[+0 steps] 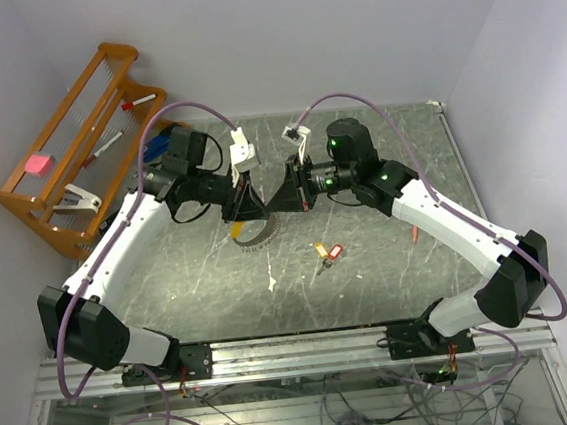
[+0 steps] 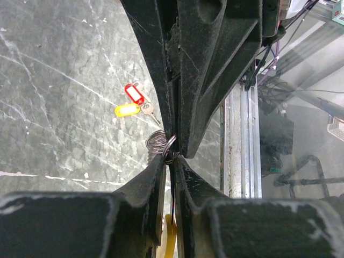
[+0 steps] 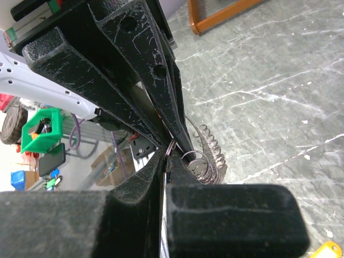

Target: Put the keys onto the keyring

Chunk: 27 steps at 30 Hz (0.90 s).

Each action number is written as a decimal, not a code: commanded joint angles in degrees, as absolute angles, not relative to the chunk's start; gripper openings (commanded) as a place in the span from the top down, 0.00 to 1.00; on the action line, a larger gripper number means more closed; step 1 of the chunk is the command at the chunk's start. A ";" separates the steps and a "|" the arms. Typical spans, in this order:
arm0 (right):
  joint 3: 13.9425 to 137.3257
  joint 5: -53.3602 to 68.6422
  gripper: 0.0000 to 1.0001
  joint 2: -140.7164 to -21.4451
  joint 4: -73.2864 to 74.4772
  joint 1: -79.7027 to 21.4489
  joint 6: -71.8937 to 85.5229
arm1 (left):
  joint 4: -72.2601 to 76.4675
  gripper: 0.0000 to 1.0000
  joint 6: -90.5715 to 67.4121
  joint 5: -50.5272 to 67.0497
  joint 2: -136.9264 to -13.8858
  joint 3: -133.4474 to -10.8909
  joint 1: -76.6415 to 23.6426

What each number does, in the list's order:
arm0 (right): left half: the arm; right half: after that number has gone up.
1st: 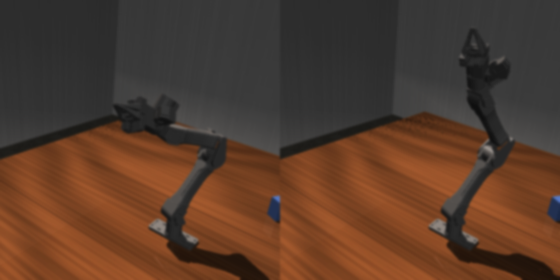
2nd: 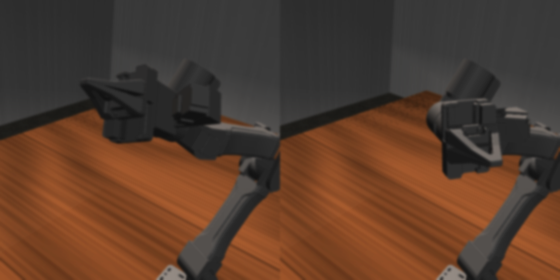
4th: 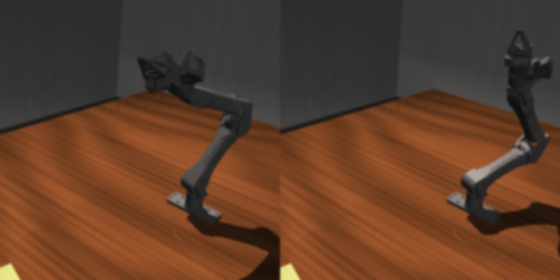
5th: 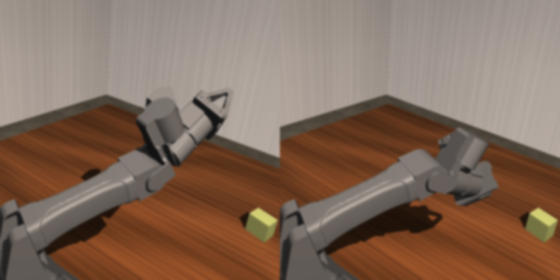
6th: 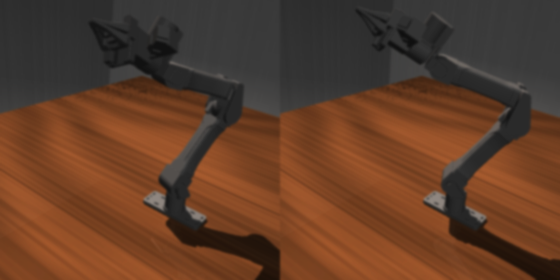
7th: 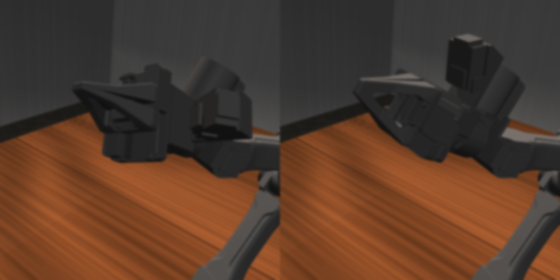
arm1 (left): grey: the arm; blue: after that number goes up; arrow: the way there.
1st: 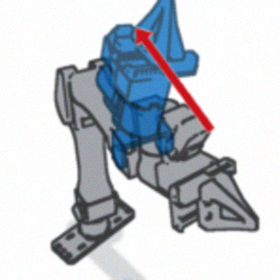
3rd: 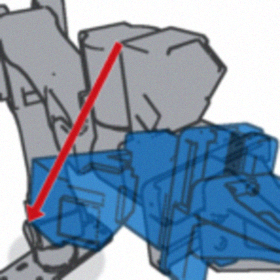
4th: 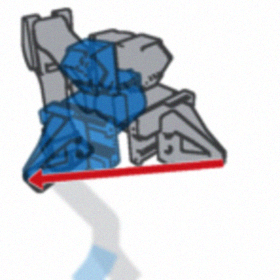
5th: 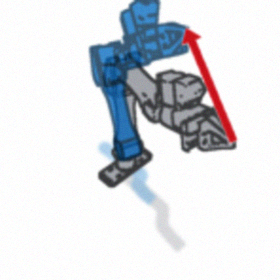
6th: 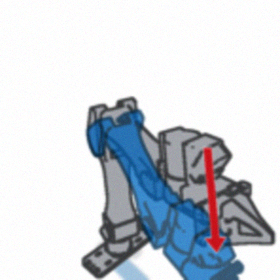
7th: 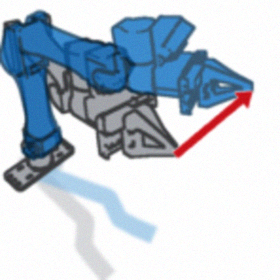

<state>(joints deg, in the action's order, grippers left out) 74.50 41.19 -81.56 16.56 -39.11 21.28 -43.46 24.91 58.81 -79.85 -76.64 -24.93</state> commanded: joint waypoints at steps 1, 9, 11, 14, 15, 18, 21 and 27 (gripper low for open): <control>74.06 43.53 1.00 -82.16 18.16 -39.56 21.28 | -41.30 0.78 26.28 63.52 -79.77 -80.33 -24.87; 74.95 43.60 1.00 -82.46 19.21 -39.60 20.42 | -41.78 0.81 27.11 64.06 -79.80 -79.74 -24.87; 75.14 43.85 1.00 -82.65 19.32 -39.57 20.38 | -41.71 0.81 27.11 64.55 -79.88 -79.71 -24.87; 75.16 43.90 1.00 -82.77 19.43 -39.60 20.30 | -41.84 0.85 27.35 65.05 -80.15 -79.80 -24.86; 75.15 43.93 1.00 -82.75 19.37 -39.63 20.30 | -41.84 0.86 27.46 65.33 -80.28 -79.73 -24.87; 75.15 44.03 1.00 -82.87 19.32 -39.58 20.35 | -41.78 0.89 27.44 66.07 -80.33 -79.63 -24.86; 75.15 44.06 1.00 -83.10 19.53 -39.52 20.22 | -41.92 0.93 27.69 66.31 -80.33 -79.63 -24.87; 75.58 43.84 1.00 -83.25 20.13 -39.62 19.86 | -42.16 0.93 27.91 66.48 -80.11 -79.47 -24.87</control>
